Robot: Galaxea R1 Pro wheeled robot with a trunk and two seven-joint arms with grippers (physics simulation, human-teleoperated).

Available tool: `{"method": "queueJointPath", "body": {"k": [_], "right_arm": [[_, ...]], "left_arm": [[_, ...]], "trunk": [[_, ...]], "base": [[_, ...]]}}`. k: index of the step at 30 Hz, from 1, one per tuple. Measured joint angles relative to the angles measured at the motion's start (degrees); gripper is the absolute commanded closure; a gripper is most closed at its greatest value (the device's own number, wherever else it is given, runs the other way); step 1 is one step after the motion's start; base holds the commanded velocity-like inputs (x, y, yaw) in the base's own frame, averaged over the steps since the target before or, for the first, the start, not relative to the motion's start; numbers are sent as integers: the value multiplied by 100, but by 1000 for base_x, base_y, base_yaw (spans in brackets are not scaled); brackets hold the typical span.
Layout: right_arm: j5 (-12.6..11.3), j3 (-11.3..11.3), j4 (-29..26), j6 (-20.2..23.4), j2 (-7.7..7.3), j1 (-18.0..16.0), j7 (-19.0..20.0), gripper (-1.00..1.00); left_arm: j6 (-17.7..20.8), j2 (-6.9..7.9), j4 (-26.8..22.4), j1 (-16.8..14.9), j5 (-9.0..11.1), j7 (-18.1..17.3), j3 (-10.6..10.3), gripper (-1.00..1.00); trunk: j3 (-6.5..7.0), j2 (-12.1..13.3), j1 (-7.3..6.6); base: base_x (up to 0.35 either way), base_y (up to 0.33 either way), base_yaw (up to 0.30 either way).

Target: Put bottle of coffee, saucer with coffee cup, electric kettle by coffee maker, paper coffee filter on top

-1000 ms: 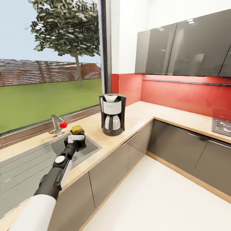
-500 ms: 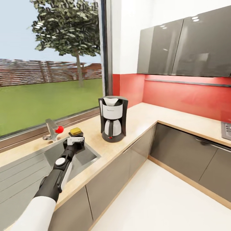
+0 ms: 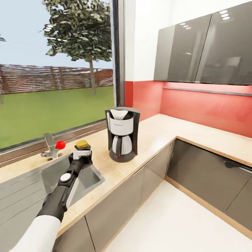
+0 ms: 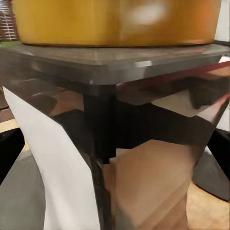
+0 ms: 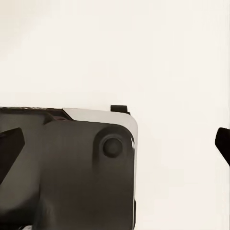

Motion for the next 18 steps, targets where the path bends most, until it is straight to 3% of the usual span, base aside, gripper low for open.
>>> {"method": "queueJointPath", "body": {"k": [11, 18], "right_arm": [[-2, 0, -1, 0, -1, 1, 0, -100], [-8, -1, -1, 2, 0, 0, 0, -100]], "left_arm": [[-35, 0, 2, 8, 10, 0, 1, 100], [-36, 8, 6, 13, 10, 13, 15, 100]], "trunk": [[0, 0, -1], [-2, 0, -1]], "base": [[226, -206, 13], [295, -83, 57]]}}
